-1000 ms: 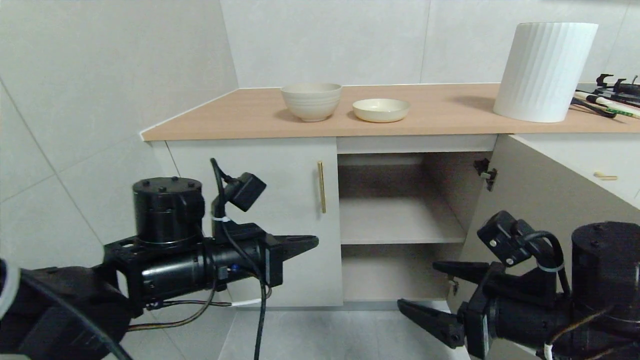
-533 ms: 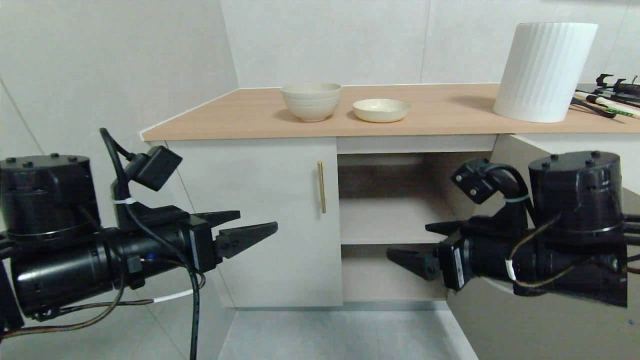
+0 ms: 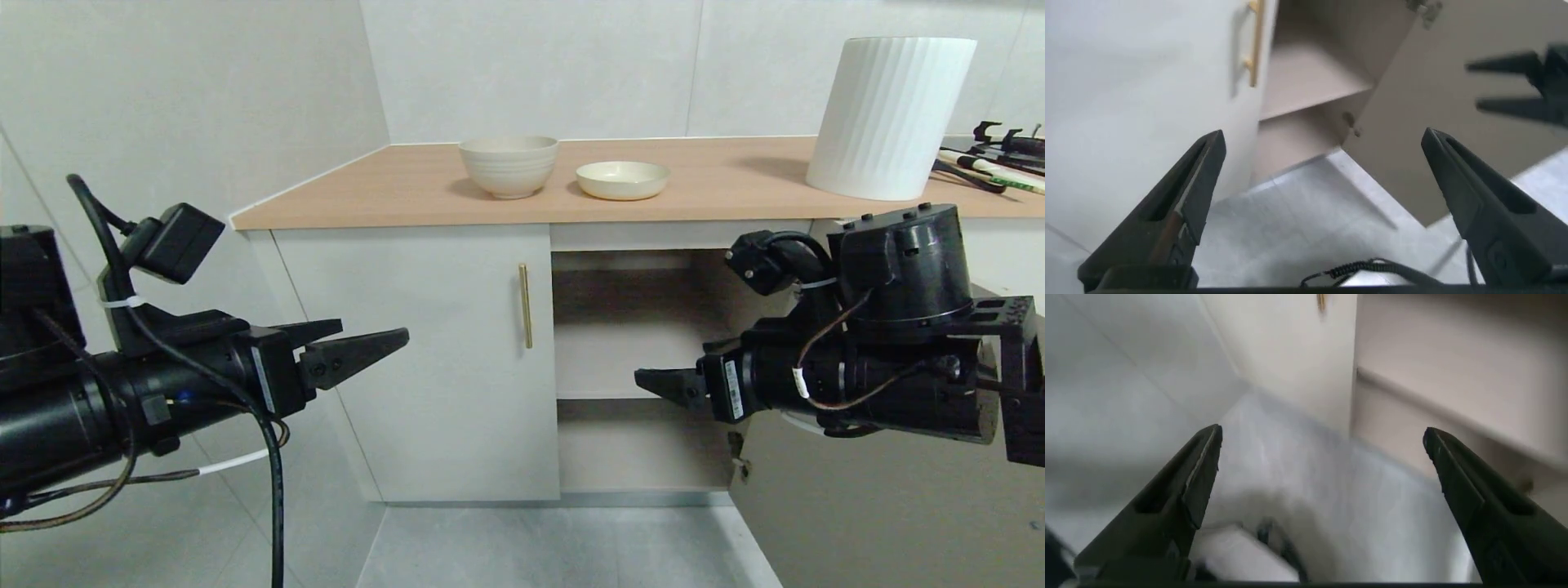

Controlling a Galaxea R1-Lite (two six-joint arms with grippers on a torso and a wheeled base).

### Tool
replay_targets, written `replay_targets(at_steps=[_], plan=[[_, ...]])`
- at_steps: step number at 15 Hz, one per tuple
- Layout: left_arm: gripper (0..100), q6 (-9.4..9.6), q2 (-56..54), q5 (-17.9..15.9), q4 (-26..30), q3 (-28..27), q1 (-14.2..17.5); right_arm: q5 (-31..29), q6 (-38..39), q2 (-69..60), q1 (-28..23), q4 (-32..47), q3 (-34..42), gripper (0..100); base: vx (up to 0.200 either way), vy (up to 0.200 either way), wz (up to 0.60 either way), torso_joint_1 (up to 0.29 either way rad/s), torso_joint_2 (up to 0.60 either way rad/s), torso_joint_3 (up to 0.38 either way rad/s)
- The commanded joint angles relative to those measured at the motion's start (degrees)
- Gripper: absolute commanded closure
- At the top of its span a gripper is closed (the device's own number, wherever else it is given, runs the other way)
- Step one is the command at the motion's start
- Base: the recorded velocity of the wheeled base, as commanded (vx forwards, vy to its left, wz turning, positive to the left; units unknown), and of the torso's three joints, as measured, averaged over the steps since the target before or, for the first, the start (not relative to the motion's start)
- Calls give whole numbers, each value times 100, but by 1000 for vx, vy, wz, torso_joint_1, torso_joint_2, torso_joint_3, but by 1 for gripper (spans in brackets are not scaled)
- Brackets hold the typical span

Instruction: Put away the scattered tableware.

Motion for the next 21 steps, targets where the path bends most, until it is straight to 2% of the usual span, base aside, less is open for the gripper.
replay_targets(at_steps=[1,3,7,14,21], plan=[[0,-2,84,3,-12,-17,4,-11,100,-80,-9,43,-88,0,0,0,0,0,0,0],[0,-2,49,3,-12,-26,21,-2,188,-62,-18,43,-44,0,0,0,0,0,0,0],[0,7,-4,3,-12,-105,258,-2,188,-18,-18,25,-27,0,200,0,0,2,-1,8],[0,7,-57,-6,-12,-132,373,7,170,-71,-18,16,44,0,200,0,0,3,2,2],[0,7,-751,-41,120,-105,355,51,82,-185,26,16,167,0,0,0,0,0,0,0]])
